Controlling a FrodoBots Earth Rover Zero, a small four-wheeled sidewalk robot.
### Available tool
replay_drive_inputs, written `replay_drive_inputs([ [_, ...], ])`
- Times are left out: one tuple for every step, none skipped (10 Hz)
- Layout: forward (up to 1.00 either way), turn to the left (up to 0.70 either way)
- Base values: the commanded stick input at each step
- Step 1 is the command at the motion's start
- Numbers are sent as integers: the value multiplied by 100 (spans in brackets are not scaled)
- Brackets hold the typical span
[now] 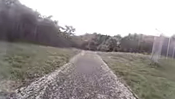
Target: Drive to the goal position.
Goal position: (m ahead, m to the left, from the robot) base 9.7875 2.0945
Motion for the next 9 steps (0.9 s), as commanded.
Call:
replay_drive_inputs([
  [100,0],
  [100,0],
  [100,0],
  [100,0],
  [100,0],
  [100,0],
  [100,0],
  [100,-25],
  [100,-34],
])
